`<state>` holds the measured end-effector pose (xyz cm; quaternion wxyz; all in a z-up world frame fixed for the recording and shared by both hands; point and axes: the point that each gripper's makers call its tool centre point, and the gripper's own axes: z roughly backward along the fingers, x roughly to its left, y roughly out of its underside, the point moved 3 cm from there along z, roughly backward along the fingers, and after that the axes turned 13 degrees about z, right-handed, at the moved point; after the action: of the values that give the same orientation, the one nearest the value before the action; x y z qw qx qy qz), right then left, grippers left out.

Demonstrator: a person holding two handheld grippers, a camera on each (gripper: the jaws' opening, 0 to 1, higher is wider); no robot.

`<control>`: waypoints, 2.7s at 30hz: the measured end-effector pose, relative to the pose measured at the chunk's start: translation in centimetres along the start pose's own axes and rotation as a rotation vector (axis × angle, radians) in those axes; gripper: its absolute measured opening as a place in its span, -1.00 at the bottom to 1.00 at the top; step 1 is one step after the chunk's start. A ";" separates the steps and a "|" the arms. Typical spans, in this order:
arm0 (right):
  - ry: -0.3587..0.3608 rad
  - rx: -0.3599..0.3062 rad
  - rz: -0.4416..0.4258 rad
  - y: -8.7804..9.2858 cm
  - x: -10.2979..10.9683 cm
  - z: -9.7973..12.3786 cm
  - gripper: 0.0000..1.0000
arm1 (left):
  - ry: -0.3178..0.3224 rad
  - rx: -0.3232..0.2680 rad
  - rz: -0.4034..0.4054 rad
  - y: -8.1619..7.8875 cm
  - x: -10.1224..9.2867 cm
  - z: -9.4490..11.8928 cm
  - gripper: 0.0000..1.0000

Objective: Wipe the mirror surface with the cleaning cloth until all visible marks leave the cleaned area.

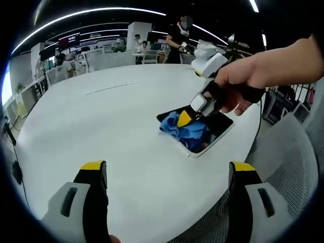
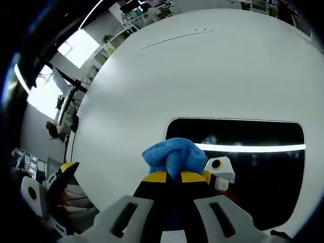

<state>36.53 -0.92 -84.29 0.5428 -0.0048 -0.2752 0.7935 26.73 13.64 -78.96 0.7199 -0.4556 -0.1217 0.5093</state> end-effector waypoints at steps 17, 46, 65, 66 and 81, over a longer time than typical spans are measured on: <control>-0.002 -0.019 -0.015 0.4 -2.3 0.9 -0.96 | -0.016 0.002 -0.010 0.1 0.3 0.0 0.98; -0.004 -0.023 -0.072 1.8 -7.2 3.5 -0.97 | -0.010 0.002 -0.006 0.0 0.2 0.1 0.98; 0.041 0.003 -0.061 2.9 -11.1 5.3 -0.97 | -0.011 -0.011 0.001 -0.2 0.2 0.3 0.98; 0.044 0.003 -0.061 3.0 -11.2 5.4 -0.97 | -0.010 -0.011 0.000 -0.2 0.2 0.3 0.98; 0.100 0.007 -0.065 4.1 -14.6 7.2 -0.97 | -0.015 -0.029 0.011 -0.5 0.5 0.4 0.98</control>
<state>36.84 -17.75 -84.24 0.5814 -0.0335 -0.2450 0.7752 26.96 14.23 -78.50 0.7093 -0.4630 -0.1321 0.5148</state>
